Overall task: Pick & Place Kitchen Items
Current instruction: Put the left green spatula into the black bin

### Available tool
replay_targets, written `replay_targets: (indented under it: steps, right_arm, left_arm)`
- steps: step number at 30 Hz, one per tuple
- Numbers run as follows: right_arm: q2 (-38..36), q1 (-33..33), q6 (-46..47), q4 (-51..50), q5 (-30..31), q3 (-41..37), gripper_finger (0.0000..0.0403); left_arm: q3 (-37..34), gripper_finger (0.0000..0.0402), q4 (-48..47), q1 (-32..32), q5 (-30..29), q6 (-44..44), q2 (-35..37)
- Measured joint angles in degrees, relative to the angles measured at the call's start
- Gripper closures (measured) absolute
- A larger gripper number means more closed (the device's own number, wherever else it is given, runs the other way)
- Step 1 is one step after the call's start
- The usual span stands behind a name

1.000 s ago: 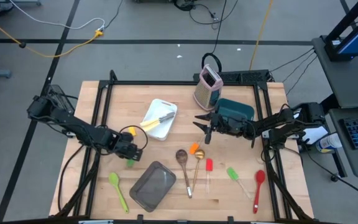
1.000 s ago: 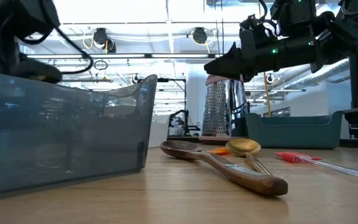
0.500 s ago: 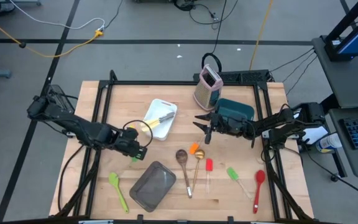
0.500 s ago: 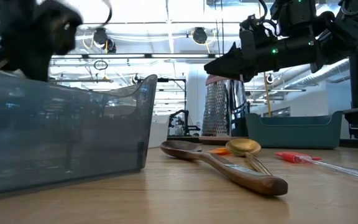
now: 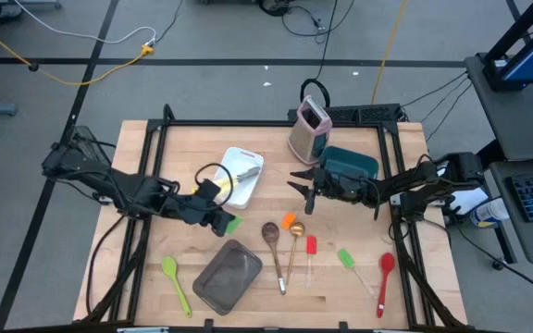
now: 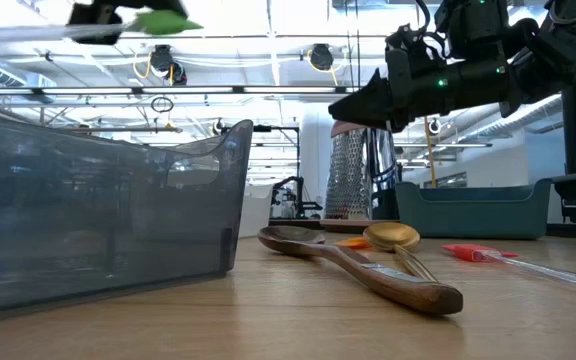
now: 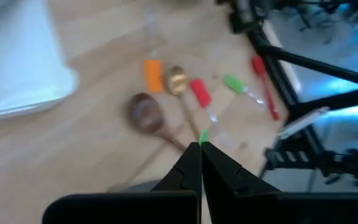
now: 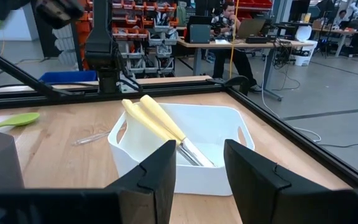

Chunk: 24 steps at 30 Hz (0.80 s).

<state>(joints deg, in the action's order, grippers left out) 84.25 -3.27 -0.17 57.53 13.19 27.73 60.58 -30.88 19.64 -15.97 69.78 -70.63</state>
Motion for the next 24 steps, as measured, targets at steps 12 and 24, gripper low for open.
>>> replay_targets:
  steps: [12,24]
  right_arm:
    - [0.0,0.0,0.0,-0.8,0.0,0.0,0.0275]
    - [0.0,0.0,0.0,-0.8,0.0,0.0,0.0275]
  left_arm:
    - [-0.1,0.0400,7.1,0.7,13.0,4.5,-13.3]
    - [-0.1,0.0400,7.5,0.3,23.9,9.3,-22.0]
